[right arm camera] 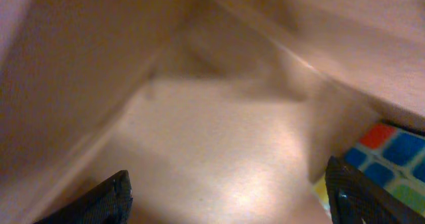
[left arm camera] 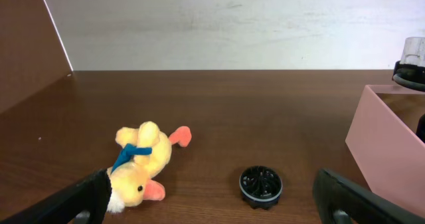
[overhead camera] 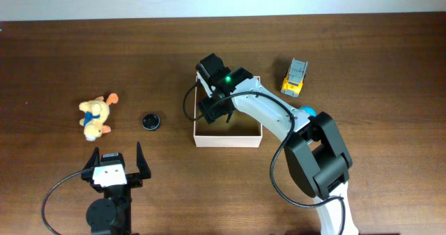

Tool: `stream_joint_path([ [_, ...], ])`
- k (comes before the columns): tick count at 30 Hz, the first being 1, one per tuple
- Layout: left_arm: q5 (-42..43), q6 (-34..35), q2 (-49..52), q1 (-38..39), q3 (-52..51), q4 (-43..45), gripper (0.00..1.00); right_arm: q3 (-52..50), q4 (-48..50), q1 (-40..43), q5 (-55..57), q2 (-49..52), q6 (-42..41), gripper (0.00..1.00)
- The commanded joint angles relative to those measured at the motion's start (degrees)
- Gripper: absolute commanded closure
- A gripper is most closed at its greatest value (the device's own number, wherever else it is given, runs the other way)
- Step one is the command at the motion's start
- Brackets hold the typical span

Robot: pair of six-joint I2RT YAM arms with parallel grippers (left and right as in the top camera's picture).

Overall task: Pack container
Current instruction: 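Lower the cube into the box and open the right gripper, then raise the right gripper and move it over the toy dump truck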

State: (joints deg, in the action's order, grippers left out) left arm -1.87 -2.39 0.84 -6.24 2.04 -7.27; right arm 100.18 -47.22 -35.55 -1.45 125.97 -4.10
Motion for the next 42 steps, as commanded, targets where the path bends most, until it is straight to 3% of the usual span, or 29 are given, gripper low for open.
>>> stream_joint_path([
  [1, 0.66, -0.87, -0.55, -0.31, -0.31, 0.13, 0.01, 1.11, 0.22, 0.31, -4.04, 0.92, 0.92, 0.21],
  [12, 0.66, -0.9, -0.55, -0.31, -0.31, 0.13, 0.01, 11.87, -6.45, 0.33, -4.33, 0.7, 0.92, 0.19],
  [19, 0.66, -0.87, -0.55, -0.31, -0.31, 0.13, 0.01, 25.64, -13.97, 2.43, -1.49, 0.7, -1.18, 0.04],
  [25, 0.66, -0.87, -0.55, -0.31, -0.28, 0.13, 0.01, 32.46, -16.72, 8.44, 1.97, 0.7, -4.81, 0.02],
  [31, 0.66, -0.87, -0.55, -0.31, -0.31, 0.13, 0.01, 31.17, -20.26, 15.76, 14.05, 0.85, -20.04, 0.03],
  [42, 0.66, -0.87, -0.55, -0.31, -0.31, 0.13, 0.01, 18.16, -18.62, 22.69, 20.04, 0.96, -36.52, 0.01],
])
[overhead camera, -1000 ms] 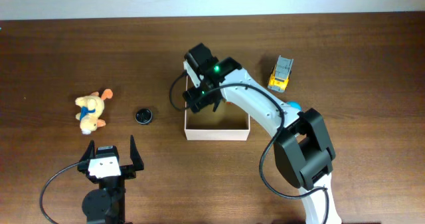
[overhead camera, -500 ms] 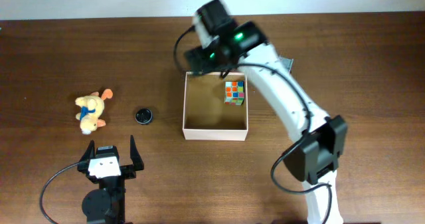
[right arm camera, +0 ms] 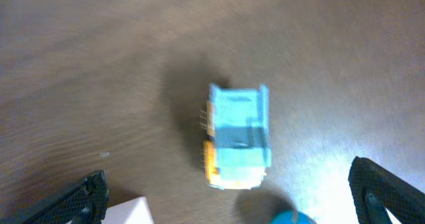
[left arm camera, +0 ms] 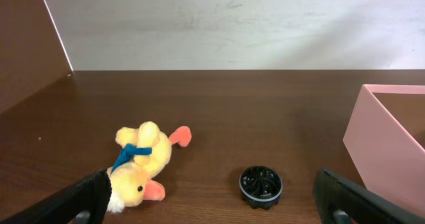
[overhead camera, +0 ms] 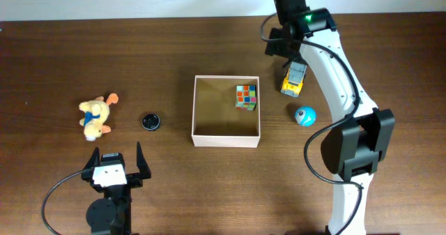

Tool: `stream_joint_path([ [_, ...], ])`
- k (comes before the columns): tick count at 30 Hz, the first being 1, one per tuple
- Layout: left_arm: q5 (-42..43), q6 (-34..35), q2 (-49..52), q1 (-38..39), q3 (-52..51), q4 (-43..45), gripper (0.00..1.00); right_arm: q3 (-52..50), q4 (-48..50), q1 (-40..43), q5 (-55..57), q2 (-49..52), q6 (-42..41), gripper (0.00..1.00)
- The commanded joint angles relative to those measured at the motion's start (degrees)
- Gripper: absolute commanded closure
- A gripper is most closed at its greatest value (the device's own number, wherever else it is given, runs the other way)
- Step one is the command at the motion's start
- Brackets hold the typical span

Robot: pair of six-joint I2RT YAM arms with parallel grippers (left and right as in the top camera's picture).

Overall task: Pack container
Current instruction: 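Raise the right gripper and move it over the toy dump truck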

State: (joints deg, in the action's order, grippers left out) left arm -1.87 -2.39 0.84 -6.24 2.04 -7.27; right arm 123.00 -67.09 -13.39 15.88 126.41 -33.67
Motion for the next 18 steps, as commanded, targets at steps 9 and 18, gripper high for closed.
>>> stream_joint_path([
  [9, 0.66, -0.87, -0.55, -0.31, -0.31, 0.13, 0.01, -9.55, 3.58, 0.5, -0.87, 0.52, -6.93, 0.05],
  [18, 0.66, -0.87, -0.55, -0.31, -0.28, 0.13, 0.01, -10.08, 4.5, 1.16, -1.03, 1.7, -5.11, 0.01],
])
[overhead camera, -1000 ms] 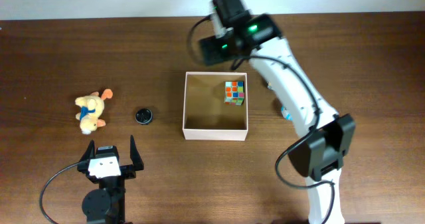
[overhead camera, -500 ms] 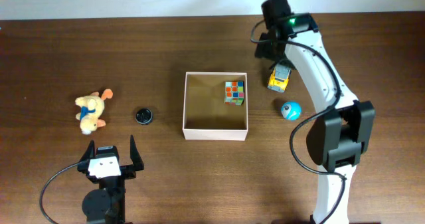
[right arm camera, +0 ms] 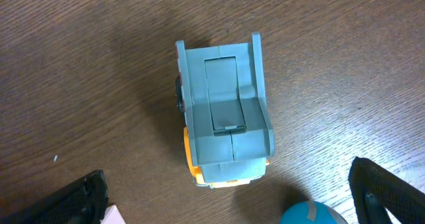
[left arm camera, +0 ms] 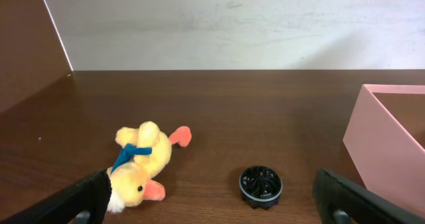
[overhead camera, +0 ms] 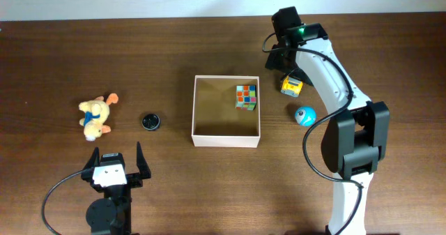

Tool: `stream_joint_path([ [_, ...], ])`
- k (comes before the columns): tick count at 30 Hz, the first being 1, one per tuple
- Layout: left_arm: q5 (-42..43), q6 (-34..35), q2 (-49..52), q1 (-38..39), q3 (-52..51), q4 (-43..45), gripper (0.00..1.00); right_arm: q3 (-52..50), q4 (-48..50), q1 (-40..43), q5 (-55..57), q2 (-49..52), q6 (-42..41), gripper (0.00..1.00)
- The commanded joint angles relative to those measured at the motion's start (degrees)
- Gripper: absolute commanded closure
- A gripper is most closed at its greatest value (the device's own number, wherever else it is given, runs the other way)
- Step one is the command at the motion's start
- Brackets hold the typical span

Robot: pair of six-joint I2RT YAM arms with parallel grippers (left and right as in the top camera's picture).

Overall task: Pack container
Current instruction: 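Raise the right gripper and move it over the toy dump truck, then lower the right gripper and grasp the yellow-grey dump truck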

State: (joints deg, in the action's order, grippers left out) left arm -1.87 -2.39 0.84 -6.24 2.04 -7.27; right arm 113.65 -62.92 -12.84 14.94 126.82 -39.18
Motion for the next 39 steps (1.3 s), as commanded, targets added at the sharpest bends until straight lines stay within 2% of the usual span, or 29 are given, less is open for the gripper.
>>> stream_joint_path([
  [1, 0.66, -0.87, -0.55, -0.31, -0.31, 0.13, 0.01, -1.16, 0.79, 0.61, -0.13, 1.53, 0.39, 0.01],
  [8, 0.66, -0.87, -0.55, -0.31, -0.31, 0.13, 0.01, -5.66, 5.81, 0.61, 1.14, 1.97, 1.42, 0.01],
  [13, 0.66, -0.87, -0.55, -0.31, -0.31, 0.13, 0.01, -6.51, 5.73, 0.59, 5.22, 1.97, 2.62, 0.01],
  [19, 0.66, -0.9, -0.55, -0.31, -0.31, 0.13, 0.01, -6.51, 5.25, 0.59, 4.13, 1.97, 3.93, 0.01],
  [24, 0.66, -0.87, -0.55, -0.31, -0.31, 0.13, 0.01, -6.51, 5.55, 0.59, 2.43, 1.97, 8.15, 0.01],
  [31, 0.66, -0.87, -0.55, -0.31, -0.31, 0.13, 0.01, -6.51, 6.38, 0.59, 2.21, 1.97, 10.43, 0.25],
  [39, 0.66, -0.87, -0.55, -0.31, -0.31, 0.13, 0.01, -6.51, 6.4, 0.61, 2.21, 1.97, 10.43, 0.34],
])
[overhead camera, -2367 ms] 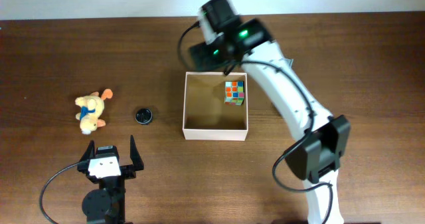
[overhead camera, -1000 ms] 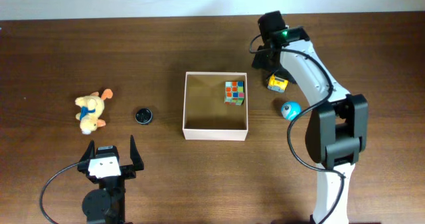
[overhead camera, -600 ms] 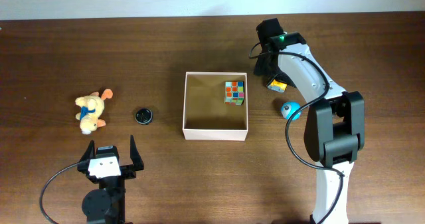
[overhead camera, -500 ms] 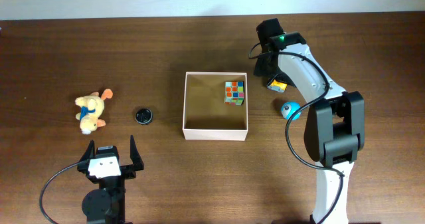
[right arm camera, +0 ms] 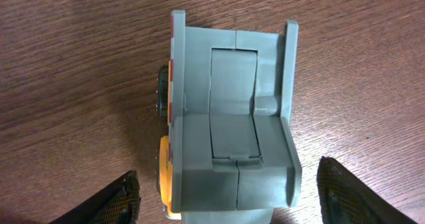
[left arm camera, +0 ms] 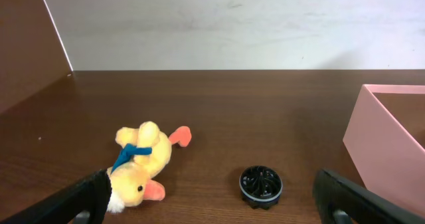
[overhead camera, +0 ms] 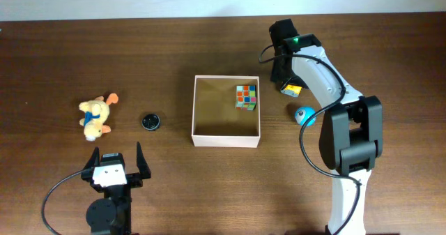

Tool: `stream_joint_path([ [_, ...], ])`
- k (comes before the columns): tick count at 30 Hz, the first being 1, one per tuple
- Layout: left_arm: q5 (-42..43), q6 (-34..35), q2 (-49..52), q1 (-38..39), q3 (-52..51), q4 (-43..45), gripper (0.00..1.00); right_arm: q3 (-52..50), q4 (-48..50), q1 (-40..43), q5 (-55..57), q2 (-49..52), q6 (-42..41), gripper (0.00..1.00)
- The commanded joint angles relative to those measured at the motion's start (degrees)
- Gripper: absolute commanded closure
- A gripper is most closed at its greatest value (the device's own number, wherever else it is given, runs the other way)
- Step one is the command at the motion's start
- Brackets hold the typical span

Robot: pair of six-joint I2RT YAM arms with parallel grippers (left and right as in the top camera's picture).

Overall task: Pack container
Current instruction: 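Lower the right gripper and grasp the yellow-grey dump truck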

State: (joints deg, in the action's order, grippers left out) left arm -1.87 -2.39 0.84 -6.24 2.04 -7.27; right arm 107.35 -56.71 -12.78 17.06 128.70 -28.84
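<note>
The white box [overhead camera: 226,139] in the middle of the table holds a colour cube [overhead camera: 246,97] in its far right corner. Right of the box, my right gripper [right arm camera: 229,197] is open and down around the yellow truck with a grey tipper [right arm camera: 229,151], one finger on each side, not touching it. In the overhead view the truck [overhead camera: 291,89] is mostly under the wrist. A blue ball [overhead camera: 304,114] lies just in front. The plush duck [left arm camera: 141,161] and a black disc [left arm camera: 261,185] lie left of the box. My left gripper [left arm camera: 212,201] rests open at the front left.
The box's pink wall [left arm camera: 388,151] fills the right edge of the left wrist view. A pale wall bounds the table's far edge. Bare wood lies between the duck and the box and across the front of the table.
My right gripper has come down closer over the truck, which now fills more of the wrist view, with the fingers at its sides. Nothing else has moved.
My right gripper was first inside the box next to the colour cube. Then it was out at the far right, high above the truck, the cube left in the box. It has since come lower over the truck twice. The left arm stayed still.
</note>
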Motion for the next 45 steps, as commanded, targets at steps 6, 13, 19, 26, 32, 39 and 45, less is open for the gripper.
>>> stream_joint_path([
  [6, 0.66, -0.87, -0.55, -0.31, -0.31, 0.13, 0.01, -0.22, 0.79, 0.55, -1.75, 0.09, -0.15, 0.39],
  [13, 0.66, -0.87, -0.55, -0.31, -0.31, 0.13, 0.01, -0.22, 5.18, 1.42, -8.94, 0.09, -3.17, 0.39],
  [19, 0.66, -0.87, -0.55, -0.31, -0.31, 0.13, 0.01, -0.96, 5.14, 3.08, -8.94, 0.09, -2.97, 0.38],
  [26, 0.66, -0.87, -0.55, -0.31, -0.31, 0.13, 0.01, -1.46, 5.2, 3.91, -8.92, 0.09, 0.28, 0.38],
  [32, 0.66, -0.87, -0.55, -0.31, -0.31, 0.13, 0.01, -1.46, 5.16, 3.89, -9.05, 0.09, 0.83, 0.39],
  [39, 0.66, -0.9, -0.55, -0.31, -0.31, 0.13, 0.01, -1.46, 5.14, 3.89, -8.94, 0.09, 1.22, 0.56],
  [45, 0.66, -0.87, -0.55, -0.31, -0.31, 0.13, 0.01, -1.46, 5.14, 3.89, -8.94, 0.09, 1.22, 0.56],
])
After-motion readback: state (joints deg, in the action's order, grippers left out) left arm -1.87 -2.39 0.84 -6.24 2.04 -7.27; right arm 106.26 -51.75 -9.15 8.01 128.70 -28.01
